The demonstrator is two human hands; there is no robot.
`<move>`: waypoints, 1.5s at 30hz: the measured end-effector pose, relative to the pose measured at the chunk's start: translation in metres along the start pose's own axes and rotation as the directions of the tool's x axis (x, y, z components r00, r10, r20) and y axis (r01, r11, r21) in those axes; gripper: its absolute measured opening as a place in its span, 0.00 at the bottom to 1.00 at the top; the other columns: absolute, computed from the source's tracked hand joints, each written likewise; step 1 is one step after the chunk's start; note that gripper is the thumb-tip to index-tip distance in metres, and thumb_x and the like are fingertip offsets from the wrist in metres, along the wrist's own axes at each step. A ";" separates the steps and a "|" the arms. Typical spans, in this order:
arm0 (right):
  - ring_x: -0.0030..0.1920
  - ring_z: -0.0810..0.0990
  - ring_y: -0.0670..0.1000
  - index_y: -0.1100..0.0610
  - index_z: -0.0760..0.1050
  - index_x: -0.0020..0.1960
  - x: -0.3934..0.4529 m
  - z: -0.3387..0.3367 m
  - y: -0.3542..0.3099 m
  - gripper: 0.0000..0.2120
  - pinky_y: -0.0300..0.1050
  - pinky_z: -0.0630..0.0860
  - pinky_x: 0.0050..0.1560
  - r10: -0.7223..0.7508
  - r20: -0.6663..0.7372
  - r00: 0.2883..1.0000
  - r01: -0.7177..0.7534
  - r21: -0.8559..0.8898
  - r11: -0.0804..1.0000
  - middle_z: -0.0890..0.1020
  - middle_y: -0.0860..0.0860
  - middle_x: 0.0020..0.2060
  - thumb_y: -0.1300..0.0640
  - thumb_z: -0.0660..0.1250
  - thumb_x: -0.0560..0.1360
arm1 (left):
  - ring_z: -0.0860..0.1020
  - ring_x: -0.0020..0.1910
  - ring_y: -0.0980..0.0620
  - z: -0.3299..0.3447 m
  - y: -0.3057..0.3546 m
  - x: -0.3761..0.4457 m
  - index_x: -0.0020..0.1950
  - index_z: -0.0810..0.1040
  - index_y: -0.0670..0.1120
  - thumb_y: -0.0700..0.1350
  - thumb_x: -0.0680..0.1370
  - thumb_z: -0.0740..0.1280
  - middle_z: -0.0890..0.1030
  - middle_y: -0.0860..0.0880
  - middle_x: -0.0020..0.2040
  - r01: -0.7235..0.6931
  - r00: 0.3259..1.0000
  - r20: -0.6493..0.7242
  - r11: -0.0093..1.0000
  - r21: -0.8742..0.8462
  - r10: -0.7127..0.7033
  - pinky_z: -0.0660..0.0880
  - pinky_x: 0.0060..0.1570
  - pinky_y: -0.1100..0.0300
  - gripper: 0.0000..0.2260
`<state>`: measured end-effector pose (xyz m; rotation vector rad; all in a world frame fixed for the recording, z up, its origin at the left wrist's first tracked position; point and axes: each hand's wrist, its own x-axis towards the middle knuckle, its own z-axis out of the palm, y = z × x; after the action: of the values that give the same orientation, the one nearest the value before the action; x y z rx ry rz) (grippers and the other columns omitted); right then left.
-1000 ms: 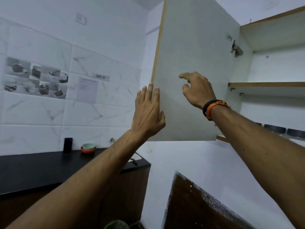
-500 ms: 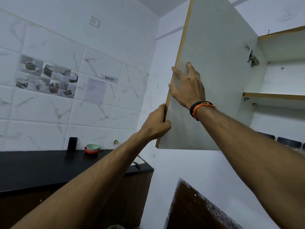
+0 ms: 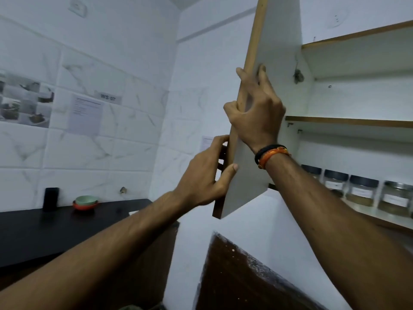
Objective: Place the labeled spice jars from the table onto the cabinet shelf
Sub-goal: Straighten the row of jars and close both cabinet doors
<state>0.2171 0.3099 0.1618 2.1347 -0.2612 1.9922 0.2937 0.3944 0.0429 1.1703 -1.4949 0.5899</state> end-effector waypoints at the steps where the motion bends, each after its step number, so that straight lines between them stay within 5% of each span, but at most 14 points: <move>1: 0.43 0.83 0.48 0.46 0.75 0.71 -0.002 -0.011 0.006 0.29 0.33 0.72 0.49 -0.012 -0.020 1.000 0.012 0.007 1.000 0.72 0.59 0.73 0.52 0.68 0.69 | 0.82 0.55 0.52 0.010 0.006 -0.001 0.73 0.66 0.44 0.47 0.79 0.66 0.81 0.50 0.61 -0.038 0.999 -0.011 0.998 -0.044 0.037 0.81 0.51 0.53 0.23; 6: 0.44 0.83 0.48 0.48 0.73 0.73 -0.005 -0.077 0.046 0.32 0.39 0.80 0.52 -0.054 -0.051 0.997 0.055 0.012 0.998 0.79 0.56 0.67 0.53 0.68 0.68 | 0.76 0.66 0.52 0.073 0.035 0.009 0.76 0.64 0.43 0.44 0.79 0.69 0.75 0.49 0.70 -0.162 0.987 -0.050 0.965 -0.204 0.155 0.77 0.61 0.51 0.27; 10: 0.34 0.75 0.46 0.50 0.72 0.74 -0.013 -0.129 0.088 0.31 0.38 0.80 0.44 -0.065 -0.080 0.995 0.059 -0.078 0.995 0.84 0.51 0.43 0.55 0.68 0.70 | 0.71 0.71 0.50 0.129 0.063 0.019 0.79 0.59 0.42 0.48 0.78 0.70 0.68 0.46 0.75 -0.213 0.977 -0.034 0.951 -0.226 0.211 0.74 0.66 0.48 0.33; 14: 0.42 0.81 0.45 0.50 0.68 0.76 -0.020 -0.173 0.130 0.31 0.40 0.81 0.52 -0.008 -0.070 0.997 -0.005 -0.190 0.982 0.84 0.52 0.59 0.54 0.69 0.74 | 0.59 0.79 0.49 0.183 0.089 0.028 0.81 0.54 0.45 0.56 0.77 0.68 0.56 0.46 0.82 -0.228 0.971 0.025 0.951 -0.210 0.238 0.67 0.74 0.47 0.39; 19: 0.43 0.81 0.44 0.51 0.64 0.78 -0.025 -0.217 0.178 0.32 0.40 0.81 0.55 0.103 -0.040 0.994 -0.111 -0.296 0.949 0.82 0.54 0.63 0.55 0.70 0.76 | 0.59 0.79 0.44 0.251 0.120 0.040 0.81 0.55 0.45 0.59 0.75 0.69 0.54 0.42 0.82 -0.248 0.967 0.034 0.961 -0.122 0.254 0.63 0.74 0.46 0.41; 22: 0.66 0.78 0.51 0.53 0.62 0.79 -0.027 -0.238 0.201 0.33 0.47 0.76 0.67 0.167 0.032 0.986 -0.149 -0.306 0.940 0.75 0.55 0.71 0.56 0.70 0.77 | 0.58 0.79 0.42 0.286 0.132 0.046 0.81 0.55 0.43 0.60 0.75 0.68 0.54 0.39 0.81 -0.248 0.967 0.041 0.966 -0.072 0.251 0.62 0.75 0.41 0.41; 25: 0.76 0.65 0.53 0.54 0.62 0.79 -0.025 -0.247 0.216 0.31 0.50 0.68 0.74 0.208 0.084 0.975 -0.154 -0.423 0.893 0.65 0.58 0.77 0.57 0.69 0.78 | 0.56 0.80 0.41 0.311 0.138 0.053 0.82 0.53 0.43 0.61 0.76 0.66 0.53 0.38 0.81 -0.251 0.965 0.069 0.968 -0.009 0.251 0.61 0.75 0.39 0.42; 29: 0.75 0.68 0.57 0.53 0.63 0.78 -0.024 -0.253 0.232 0.27 0.37 0.64 0.66 0.206 0.176 0.963 -0.047 -0.638 0.768 0.49 0.56 0.82 0.56 0.66 0.81 | 0.50 0.81 0.40 0.333 0.141 0.060 0.83 0.48 0.44 0.63 0.75 0.65 0.48 0.39 0.82 -0.269 0.953 0.143 0.963 0.005 0.266 0.54 0.78 0.39 0.45; 32: 0.60 0.80 0.58 0.53 0.60 0.80 -0.027 -0.254 0.247 0.28 0.45 0.78 0.58 0.226 0.224 0.948 0.020 -0.749 0.662 0.42 0.56 0.82 0.53 0.63 0.82 | 0.46 0.81 0.41 0.347 0.140 0.065 0.83 0.45 0.46 0.64 0.75 0.65 0.45 0.40 0.83 -0.272 0.945 0.195 0.962 0.015 0.264 0.49 0.78 0.39 0.46; 34: 0.70 0.72 0.62 0.55 0.56 0.81 -0.028 -0.254 0.259 0.30 0.56 0.75 0.66 0.232 0.244 0.942 0.076 -0.825 0.560 0.41 0.57 0.81 0.50 0.61 0.83 | 0.44 0.81 0.41 0.356 0.139 0.068 0.82 0.43 0.47 0.65 0.74 0.65 0.43 0.41 0.83 -0.278 0.937 0.230 0.960 0.035 0.263 0.48 0.78 0.38 0.48; 37: 0.81 0.44 0.59 0.59 0.49 0.82 -0.027 -0.255 0.278 0.32 0.63 0.49 0.79 0.240 0.319 0.917 0.211 -0.898 0.387 0.42 0.59 0.81 0.48 0.55 0.83 | 0.40 0.81 0.40 0.370 0.138 0.074 0.82 0.39 0.48 0.68 0.73 0.66 0.39 0.41 0.82 -0.281 0.921 0.302 0.957 0.076 0.247 0.47 0.77 0.35 0.51; 45: 0.81 0.43 0.58 0.62 0.43 0.81 -0.017 -0.262 0.318 0.34 0.61 0.48 0.80 0.380 0.414 0.827 0.300 -0.897 0.326 0.44 0.59 0.81 0.50 0.56 0.83 | 0.36 0.80 0.37 0.405 0.127 0.081 0.82 0.36 0.50 0.67 0.72 0.69 0.34 0.43 0.81 -0.282 0.880 0.431 0.950 0.135 0.200 0.44 0.76 0.32 0.54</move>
<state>-0.1218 0.0743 0.1715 1.6890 -1.2553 0.6232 0.0080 0.0701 0.0325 1.3246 -2.0047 0.6992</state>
